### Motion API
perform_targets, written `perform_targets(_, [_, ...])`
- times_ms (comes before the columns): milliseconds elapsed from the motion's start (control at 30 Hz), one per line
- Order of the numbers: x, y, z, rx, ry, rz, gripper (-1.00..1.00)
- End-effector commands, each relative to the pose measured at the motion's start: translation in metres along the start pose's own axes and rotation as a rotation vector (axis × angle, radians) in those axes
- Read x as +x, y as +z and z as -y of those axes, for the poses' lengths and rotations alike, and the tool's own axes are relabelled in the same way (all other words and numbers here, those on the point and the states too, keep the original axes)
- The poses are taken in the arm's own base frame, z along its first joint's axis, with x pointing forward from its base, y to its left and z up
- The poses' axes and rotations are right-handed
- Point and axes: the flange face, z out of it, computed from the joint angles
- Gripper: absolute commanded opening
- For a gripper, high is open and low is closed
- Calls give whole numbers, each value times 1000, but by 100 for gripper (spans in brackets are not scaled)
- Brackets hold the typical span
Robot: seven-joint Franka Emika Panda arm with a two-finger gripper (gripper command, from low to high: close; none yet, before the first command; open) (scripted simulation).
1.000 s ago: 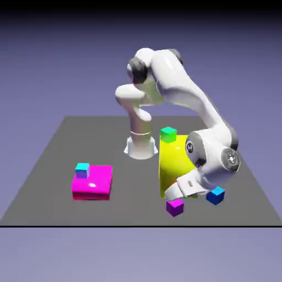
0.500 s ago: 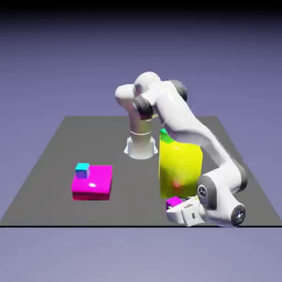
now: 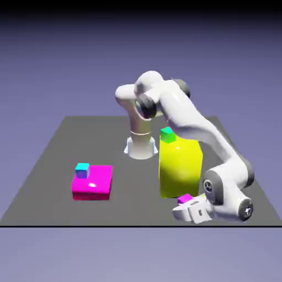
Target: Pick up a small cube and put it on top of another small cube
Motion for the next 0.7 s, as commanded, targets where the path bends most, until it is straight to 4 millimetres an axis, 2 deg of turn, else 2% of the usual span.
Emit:
perform_targets(0, [-11, -7, -2, 23, -5, -11, -100])
perform_targets(167, [-66, -37, -14, 149, -23, -56, -100])
perform_targets(300, [-110, -54, -28, 245, -32, -82, -100])
perform_targets(500, [-175, -48, -73, 240, -46, -57, -100])
perform_targets(667, [-224, -18, -121, 80, -33, 5, -100])
